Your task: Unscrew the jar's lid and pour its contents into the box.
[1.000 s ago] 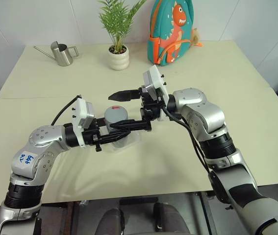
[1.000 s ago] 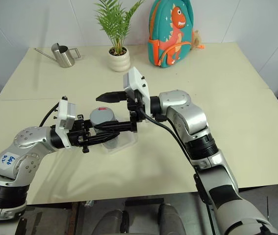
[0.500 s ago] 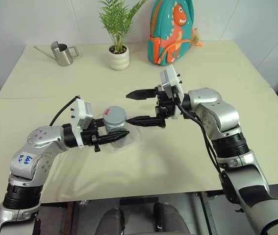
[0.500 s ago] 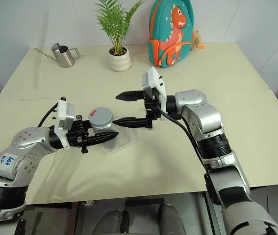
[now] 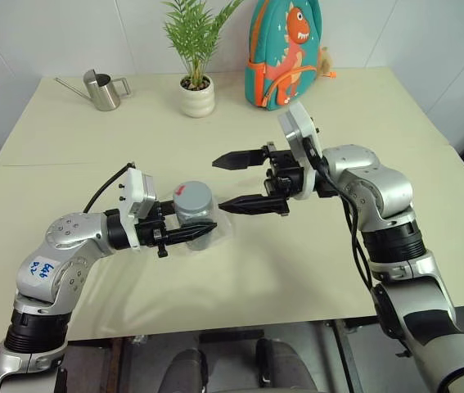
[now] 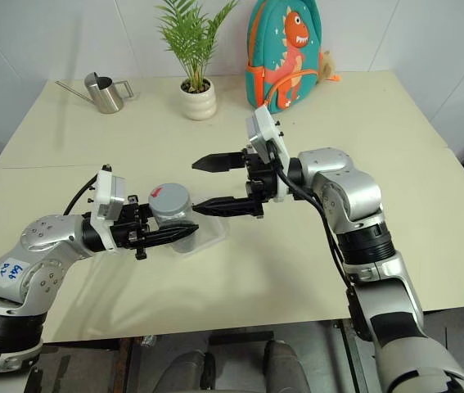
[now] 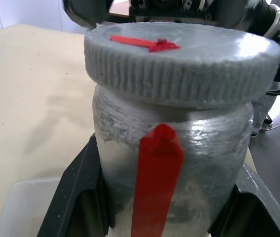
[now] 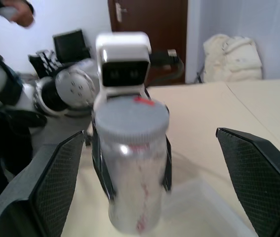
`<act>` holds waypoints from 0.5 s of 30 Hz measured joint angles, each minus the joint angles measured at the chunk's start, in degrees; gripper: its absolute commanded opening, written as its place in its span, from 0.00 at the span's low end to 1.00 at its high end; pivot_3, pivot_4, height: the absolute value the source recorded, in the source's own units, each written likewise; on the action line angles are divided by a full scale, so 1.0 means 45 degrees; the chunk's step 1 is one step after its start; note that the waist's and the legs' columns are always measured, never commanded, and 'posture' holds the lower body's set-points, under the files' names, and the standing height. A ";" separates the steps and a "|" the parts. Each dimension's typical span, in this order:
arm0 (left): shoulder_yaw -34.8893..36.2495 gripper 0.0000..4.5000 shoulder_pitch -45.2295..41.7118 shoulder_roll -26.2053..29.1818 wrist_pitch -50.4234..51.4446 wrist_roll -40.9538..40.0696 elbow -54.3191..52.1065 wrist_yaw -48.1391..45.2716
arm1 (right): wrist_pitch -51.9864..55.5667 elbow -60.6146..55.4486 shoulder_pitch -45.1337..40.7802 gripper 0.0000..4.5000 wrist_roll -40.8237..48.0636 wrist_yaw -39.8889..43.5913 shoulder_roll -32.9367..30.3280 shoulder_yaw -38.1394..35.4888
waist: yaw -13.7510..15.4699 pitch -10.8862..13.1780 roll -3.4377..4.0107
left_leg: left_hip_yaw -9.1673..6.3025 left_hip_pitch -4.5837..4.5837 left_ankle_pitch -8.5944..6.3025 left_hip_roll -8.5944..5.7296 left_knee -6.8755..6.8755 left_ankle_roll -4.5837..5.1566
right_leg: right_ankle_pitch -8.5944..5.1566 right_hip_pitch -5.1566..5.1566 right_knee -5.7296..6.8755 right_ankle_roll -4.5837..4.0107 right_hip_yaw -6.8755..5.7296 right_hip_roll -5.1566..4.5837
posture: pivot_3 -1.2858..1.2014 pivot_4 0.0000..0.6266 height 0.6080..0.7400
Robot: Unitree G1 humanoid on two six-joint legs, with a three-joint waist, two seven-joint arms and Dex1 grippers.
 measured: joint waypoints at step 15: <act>-0.0152 0.42 -0.0090 -0.0035 -0.0001 -0.0007 -0.0020 0.0010 | 0.0335 -0.0285 -0.0301 0.91 -0.0181 -0.0440 0.1225 0.0703 | 0.0009 0.0000 0.0000 | -0.0002 -0.0003 -0.0002 -0.0016 -0.0003 0.0001 | 0.0000 -0.0001 -0.0001 0.0000 -0.0005 -0.0004 | 0.52 0.24 1.00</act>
